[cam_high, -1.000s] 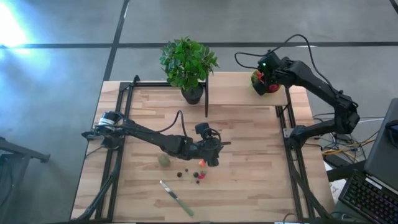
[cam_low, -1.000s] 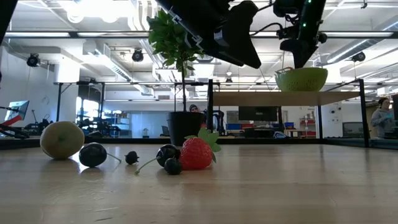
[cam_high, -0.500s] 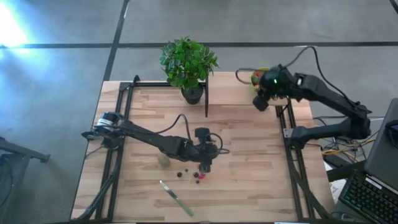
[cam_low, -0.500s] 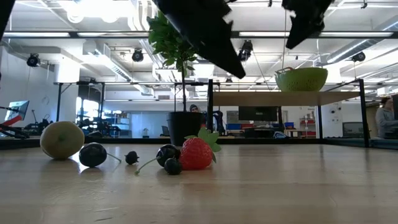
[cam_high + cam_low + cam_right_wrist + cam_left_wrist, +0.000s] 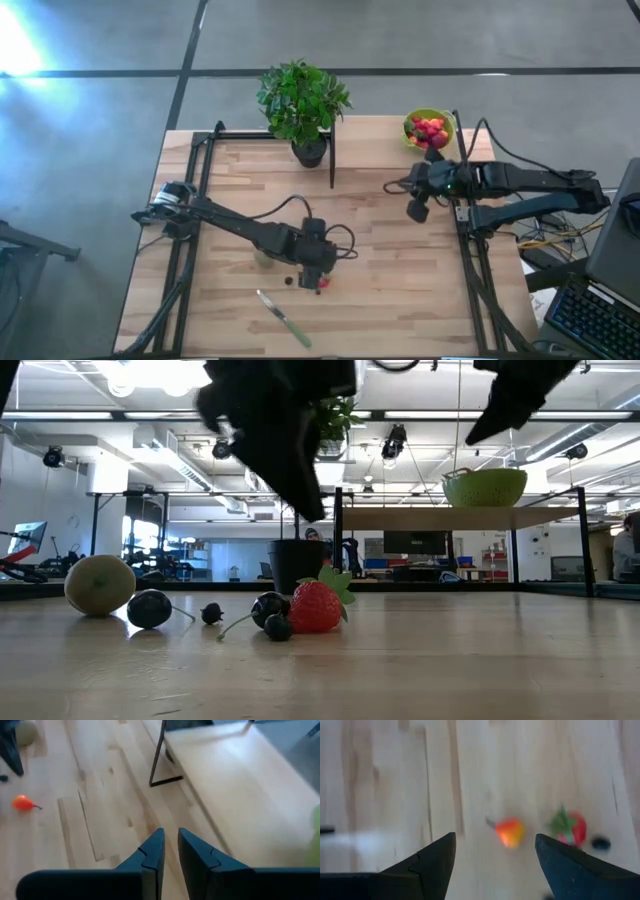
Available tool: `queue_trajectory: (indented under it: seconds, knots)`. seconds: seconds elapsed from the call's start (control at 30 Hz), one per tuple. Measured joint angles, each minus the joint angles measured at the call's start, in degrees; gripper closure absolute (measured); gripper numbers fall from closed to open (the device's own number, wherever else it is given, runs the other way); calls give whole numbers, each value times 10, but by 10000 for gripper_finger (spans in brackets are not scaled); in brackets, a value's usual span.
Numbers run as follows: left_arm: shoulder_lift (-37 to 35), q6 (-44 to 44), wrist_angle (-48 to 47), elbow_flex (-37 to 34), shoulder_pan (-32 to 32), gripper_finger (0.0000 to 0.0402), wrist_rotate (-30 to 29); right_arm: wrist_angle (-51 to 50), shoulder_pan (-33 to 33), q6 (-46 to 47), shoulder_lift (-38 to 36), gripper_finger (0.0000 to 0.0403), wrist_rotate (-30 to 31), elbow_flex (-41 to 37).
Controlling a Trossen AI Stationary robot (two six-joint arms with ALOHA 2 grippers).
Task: Pick & Place Fruit
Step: Put the black cherry into the green strainer bowl on the shelf
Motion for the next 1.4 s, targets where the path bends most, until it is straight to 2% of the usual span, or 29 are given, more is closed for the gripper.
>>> queue_trajectory:
  seconds: [0.33, 0.53, 0.67, 0.83, 1.0, 1.13, 1.4]
  knots:
    - [-1, -175, -155, 5, -48, 124, 46, 85, 25, 23, -2, 334, 0, -107]
    - [-1, -274, -149, 5, -99, 124, 70, 103, 25, 29, -1, 322, -1, -120]
    - [-1, -364, -152, 3, -120, 124, 58, 102, 25, 36, -1, 317, -1, -121]
    - [-1, -457, -151, -8, -125, 124, 14, 113, 25, 36, -1, 310, -1, -120]
    - [0, -538, -135, -37, -122, 124, 45, 115, 25, 36, 0, 304, -1, -120]
    - [0, -574, -132, -55, -117, 124, 60, 115, 25, 36, 0, 298, -1, -119]
    - [0, -573, -91, -83, -109, 124, 69, 123, 25, 36, 0, 303, -1, -119]
